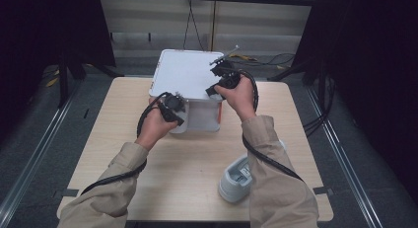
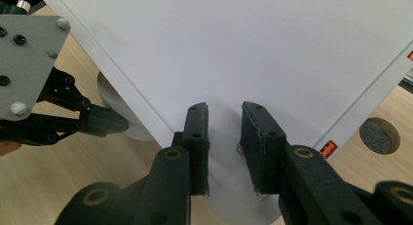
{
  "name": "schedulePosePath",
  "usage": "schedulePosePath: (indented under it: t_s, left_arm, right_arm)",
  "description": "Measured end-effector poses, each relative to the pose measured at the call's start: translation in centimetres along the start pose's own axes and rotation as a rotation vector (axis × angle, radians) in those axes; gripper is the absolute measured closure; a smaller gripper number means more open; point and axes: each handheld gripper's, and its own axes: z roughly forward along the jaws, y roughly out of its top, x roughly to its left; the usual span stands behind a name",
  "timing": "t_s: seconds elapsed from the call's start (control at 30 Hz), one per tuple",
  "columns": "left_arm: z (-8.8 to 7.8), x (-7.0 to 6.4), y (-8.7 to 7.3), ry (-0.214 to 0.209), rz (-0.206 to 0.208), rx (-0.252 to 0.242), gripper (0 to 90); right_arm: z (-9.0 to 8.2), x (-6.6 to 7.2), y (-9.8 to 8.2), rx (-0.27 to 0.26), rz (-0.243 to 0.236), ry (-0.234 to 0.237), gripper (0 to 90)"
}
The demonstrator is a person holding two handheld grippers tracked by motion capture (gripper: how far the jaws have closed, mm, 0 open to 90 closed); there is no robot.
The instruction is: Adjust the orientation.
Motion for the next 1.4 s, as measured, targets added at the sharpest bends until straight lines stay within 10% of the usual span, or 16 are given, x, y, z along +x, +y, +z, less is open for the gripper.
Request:
schedulePosePath:
  t_s: [0.53,1.03,1.4]
  left_arm:
    - [-0.1,0.1,-0.2,-0.025,-0.025,-0.023,90.0]
    - [-6.5,-0.5,-1.3,-0.059,-0.015,0.011,48.7]
    - [-10.5,-1.7,1.9,-0.072,0.021,0.007,33.6]
  right_arm:
    - [0.0,0.0,0.1,0.005,-0.004,-0.004,72.1]
    - [-1.9,0.6,-2.2,0.001,-0.002,0.019,54.5]
    - [-4.4,2.2,-7.3,0.059,-0.02,0.051,45.0]
